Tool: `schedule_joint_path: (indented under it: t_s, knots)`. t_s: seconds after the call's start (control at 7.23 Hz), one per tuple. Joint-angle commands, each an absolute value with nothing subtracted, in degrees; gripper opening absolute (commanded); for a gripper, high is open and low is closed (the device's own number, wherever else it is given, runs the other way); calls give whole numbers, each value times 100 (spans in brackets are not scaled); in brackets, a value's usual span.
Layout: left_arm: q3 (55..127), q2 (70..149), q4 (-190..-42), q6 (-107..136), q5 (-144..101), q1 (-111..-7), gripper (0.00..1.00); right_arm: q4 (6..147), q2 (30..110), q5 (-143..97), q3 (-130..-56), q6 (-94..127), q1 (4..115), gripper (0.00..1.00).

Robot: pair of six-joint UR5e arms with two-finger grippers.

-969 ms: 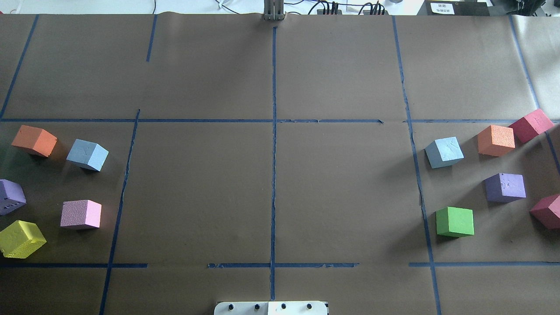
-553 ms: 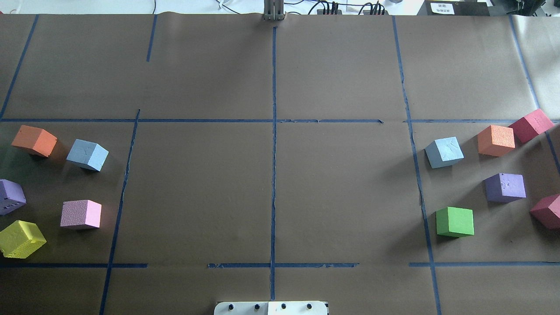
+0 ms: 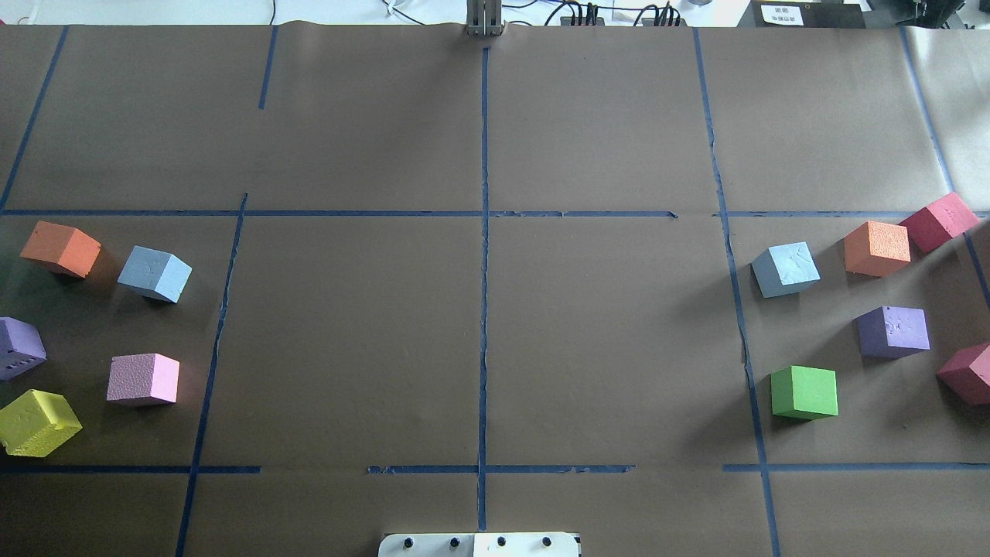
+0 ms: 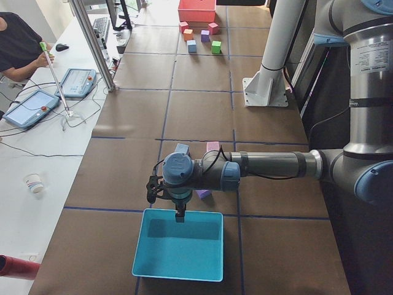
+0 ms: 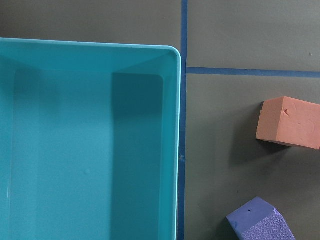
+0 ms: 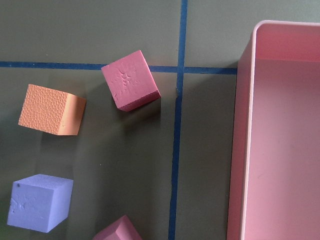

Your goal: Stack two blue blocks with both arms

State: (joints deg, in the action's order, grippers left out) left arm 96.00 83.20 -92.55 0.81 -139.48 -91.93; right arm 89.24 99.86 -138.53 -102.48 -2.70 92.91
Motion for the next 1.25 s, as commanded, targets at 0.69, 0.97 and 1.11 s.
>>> schedule_joint_path:
  t_s: [0.69, 0.97, 1.11]
  knots:
    - [9712, 8314, -9264, 105, -13966, -9202, 100, 8912, 9053, -13851, -11074, 720, 8186, 100]
    - [9721, 8332, -9264, 105, -13948, -9202, 100, 8502, 8842, -13581, -11049, 2349, 7274, 99]
    - [9721, 8332, -9264, 105, -13957, -9202, 100, 8160, 8694, -13518, -10726, 2512, 7016, 99]
